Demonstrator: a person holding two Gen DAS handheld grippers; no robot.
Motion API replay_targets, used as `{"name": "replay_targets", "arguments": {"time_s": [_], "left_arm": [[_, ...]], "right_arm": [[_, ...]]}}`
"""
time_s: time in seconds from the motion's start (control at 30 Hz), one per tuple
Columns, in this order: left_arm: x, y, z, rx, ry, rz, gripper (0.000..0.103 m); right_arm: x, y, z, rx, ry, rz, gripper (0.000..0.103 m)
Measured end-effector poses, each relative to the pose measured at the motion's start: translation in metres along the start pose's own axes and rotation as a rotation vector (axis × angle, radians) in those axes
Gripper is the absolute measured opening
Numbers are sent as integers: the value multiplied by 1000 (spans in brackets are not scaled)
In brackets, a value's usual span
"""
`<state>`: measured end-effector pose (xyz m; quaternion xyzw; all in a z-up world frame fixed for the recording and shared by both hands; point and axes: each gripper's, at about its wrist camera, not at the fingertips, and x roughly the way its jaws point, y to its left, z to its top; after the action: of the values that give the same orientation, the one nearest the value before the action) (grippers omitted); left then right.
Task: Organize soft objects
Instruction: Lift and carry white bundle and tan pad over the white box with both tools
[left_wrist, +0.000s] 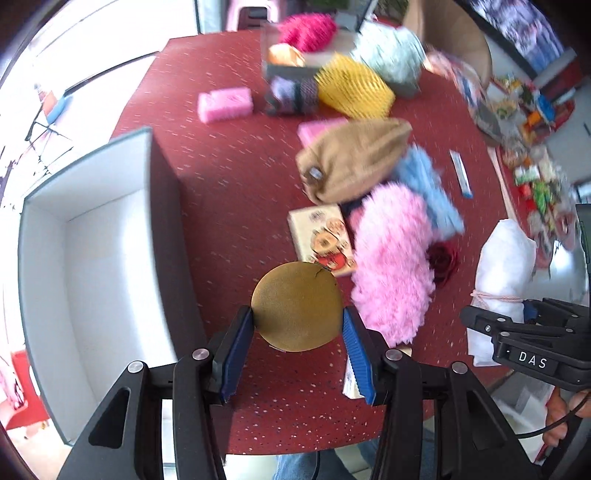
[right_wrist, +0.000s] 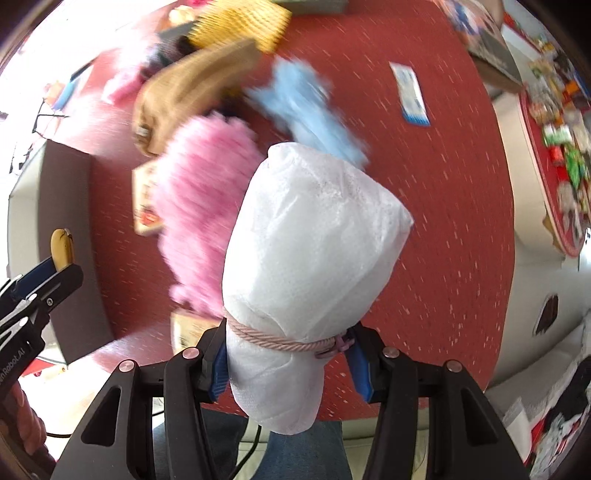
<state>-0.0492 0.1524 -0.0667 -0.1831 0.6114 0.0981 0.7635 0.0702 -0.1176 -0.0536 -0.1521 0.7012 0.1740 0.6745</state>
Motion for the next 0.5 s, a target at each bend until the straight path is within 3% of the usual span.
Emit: {"name": "replay_targets", "arguments": {"time_s": [0.17,0.5], "left_arm": [[-11,27,1,-98,-58,23,51],[-27,118,-17,-311,-119,154,51]], "right_arm": [[-9,53,21,-70,-35,26,56],[-15,180,51,-293,-62,87,56]]}}
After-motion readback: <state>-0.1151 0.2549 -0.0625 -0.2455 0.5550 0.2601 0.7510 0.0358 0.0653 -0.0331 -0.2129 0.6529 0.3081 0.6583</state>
